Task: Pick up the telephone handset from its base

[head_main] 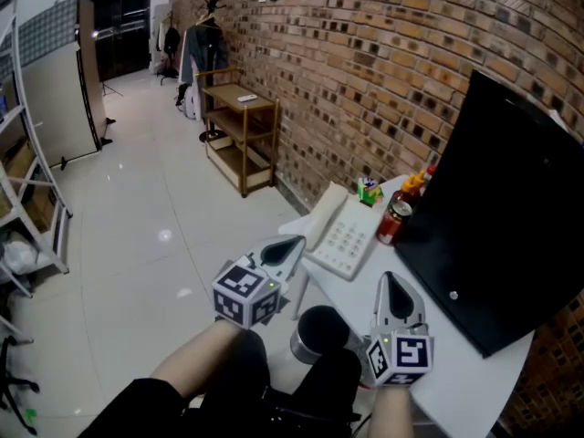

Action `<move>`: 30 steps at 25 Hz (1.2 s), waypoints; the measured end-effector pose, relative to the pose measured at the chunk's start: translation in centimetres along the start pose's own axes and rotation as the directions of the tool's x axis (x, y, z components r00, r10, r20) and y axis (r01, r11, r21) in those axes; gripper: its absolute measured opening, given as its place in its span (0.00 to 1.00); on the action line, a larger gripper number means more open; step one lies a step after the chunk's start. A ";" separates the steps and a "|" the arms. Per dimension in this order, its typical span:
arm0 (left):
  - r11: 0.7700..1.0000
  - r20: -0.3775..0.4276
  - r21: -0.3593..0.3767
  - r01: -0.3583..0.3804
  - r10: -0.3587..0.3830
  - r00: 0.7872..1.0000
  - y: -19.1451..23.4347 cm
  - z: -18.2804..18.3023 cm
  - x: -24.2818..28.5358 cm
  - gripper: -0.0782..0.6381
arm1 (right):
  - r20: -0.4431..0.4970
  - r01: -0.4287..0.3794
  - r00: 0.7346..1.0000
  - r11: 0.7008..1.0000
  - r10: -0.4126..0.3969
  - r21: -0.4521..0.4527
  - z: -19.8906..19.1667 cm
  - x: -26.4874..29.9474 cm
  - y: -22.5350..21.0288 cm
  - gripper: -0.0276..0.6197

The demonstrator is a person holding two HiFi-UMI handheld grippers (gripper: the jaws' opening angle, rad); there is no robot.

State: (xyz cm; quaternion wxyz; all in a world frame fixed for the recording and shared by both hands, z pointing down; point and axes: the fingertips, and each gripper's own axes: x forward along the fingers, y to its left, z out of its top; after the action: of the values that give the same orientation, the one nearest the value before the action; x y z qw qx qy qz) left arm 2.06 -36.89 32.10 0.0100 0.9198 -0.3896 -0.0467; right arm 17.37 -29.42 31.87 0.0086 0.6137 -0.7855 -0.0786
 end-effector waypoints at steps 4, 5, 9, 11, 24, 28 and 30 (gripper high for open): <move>1.000 -0.020 -0.010 -0.024 0.024 1.000 0.8 -0.2 1.9 0.11 | -0.012 0.002 1.000 1.000 -0.002 0.020 -0.8 0.9 -0.6 0.06; 1.000 -0.025 -0.007 -0.028 0.028 0.999 1.0 -0.2 2.4 0.11 | -0.017 0.007 1.000 1.000 -0.006 0.021 -0.8 1.0 -0.7 0.06; 0.998 -0.053 0.052 -0.029 0.031 0.998 1.7 0.0 4.5 0.11 | -0.043 0.020 0.999 1.000 -0.020 0.009 -1.1 1.4 -1.5 0.06; 0.998 -0.112 0.060 -0.013 0.020 0.994 2.0 -0.2 6.2 0.12 | -0.044 0.009 0.999 1.000 -0.008 0.005 -1.3 1.9 -1.8 0.06; 1.000 -0.484 0.014 -0.024 0.028 0.875 5.6 -4.7 14.4 0.50 | -0.053 -0.005 0.999 1.000 0.006 0.017 -1.8 2.4 -2.0 0.06; 0.999 -0.499 0.035 -0.017 0.033 0.866 5.1 -5.4 15.7 0.50 | -0.054 -0.011 0.998 0.999 0.013 0.039 -2.1 2.2 -2.0 0.06; 0.998 -0.512 0.052 -0.035 0.056 0.857 5.5 -5.7 16.1 0.48 | -0.049 -0.009 0.999 0.999 0.012 0.046 -2.0 2.2 -2.0 0.06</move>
State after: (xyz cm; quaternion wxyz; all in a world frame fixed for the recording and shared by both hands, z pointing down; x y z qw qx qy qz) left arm 9.80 -52.33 36.79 0.0956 0.8896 -0.3953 0.2078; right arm 18.99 -32.24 33.36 0.0143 0.6114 -0.7899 -0.0454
